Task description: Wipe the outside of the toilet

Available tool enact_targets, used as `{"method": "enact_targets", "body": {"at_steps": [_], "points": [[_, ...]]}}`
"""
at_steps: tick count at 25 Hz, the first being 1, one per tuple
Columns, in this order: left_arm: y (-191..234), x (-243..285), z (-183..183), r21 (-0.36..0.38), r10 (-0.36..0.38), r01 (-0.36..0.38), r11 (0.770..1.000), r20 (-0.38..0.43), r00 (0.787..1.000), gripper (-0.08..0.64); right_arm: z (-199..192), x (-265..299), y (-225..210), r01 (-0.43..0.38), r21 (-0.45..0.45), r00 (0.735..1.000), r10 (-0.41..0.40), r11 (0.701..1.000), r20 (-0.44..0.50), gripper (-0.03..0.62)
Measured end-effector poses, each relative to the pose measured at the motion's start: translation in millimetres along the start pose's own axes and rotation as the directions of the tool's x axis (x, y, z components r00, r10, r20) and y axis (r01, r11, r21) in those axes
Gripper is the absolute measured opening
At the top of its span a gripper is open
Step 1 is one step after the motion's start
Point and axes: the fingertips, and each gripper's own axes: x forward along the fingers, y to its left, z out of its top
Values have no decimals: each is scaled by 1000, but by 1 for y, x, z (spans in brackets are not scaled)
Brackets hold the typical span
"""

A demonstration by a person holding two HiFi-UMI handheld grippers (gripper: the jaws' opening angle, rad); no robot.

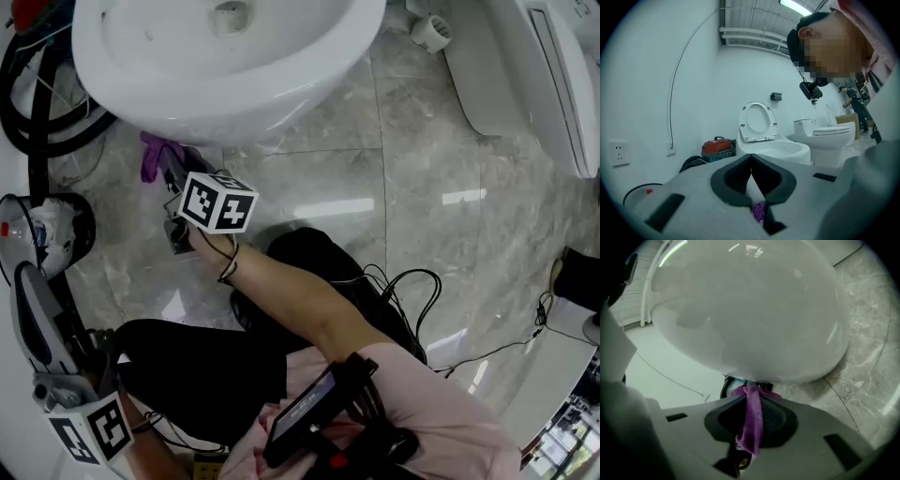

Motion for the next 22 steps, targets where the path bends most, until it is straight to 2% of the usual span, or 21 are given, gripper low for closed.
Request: {"method": "enact_targets", "body": {"at_steps": [4, 22], "points": [[-15, 7, -4, -3, -36, 36, 999, -2, 999, 8, 17, -5, -14, 19, 24, 999, -19, 1000, 37, 60], [-51, 35, 9, -4, -112, 112, 994, 15, 994, 8, 41, -69, -33, 39, -52, 997, -43, 998, -67, 58]]}}
